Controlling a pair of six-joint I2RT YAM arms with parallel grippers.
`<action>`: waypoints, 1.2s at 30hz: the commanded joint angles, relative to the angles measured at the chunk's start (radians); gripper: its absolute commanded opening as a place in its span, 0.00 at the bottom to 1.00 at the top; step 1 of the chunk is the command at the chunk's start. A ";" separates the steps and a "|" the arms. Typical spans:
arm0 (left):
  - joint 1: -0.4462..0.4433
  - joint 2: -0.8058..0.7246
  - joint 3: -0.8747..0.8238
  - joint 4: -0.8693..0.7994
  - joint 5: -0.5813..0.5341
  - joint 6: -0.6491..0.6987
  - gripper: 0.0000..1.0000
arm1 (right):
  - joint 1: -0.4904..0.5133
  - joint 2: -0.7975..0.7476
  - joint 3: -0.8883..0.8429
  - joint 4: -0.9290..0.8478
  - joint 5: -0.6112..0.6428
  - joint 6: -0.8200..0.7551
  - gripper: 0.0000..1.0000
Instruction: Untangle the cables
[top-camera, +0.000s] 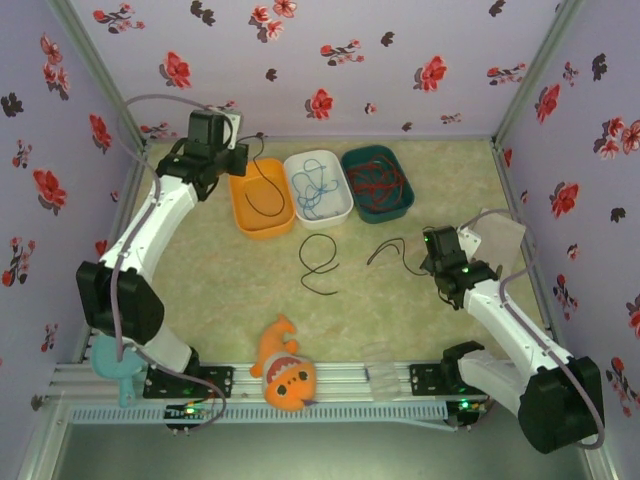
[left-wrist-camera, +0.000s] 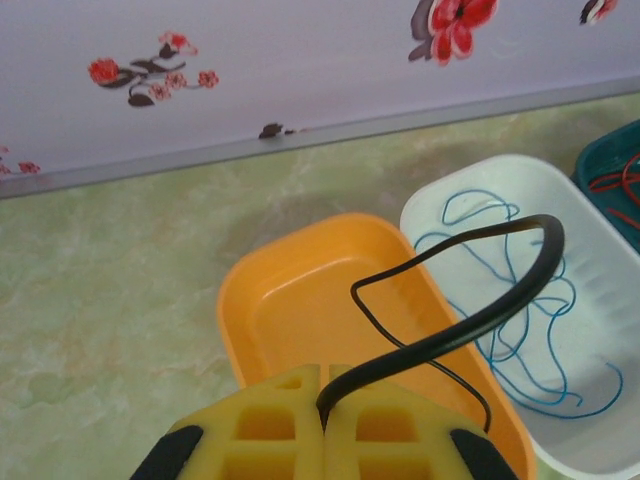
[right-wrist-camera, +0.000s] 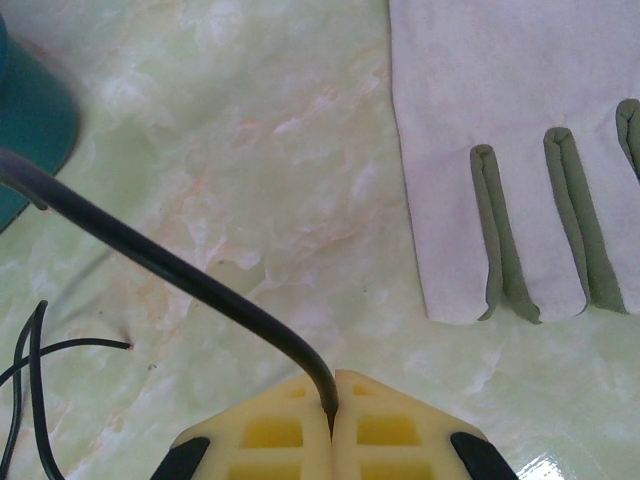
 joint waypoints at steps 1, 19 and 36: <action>0.012 0.045 0.051 -0.052 0.012 0.058 0.00 | -0.006 -0.009 0.014 -0.013 -0.003 0.005 0.00; 0.018 0.366 0.159 -0.080 0.015 0.062 0.00 | -0.006 -0.007 0.004 -0.001 -0.024 0.014 0.00; 0.017 0.462 0.144 -0.143 0.028 0.045 0.19 | -0.006 0.004 0.013 0.019 -0.043 0.008 0.00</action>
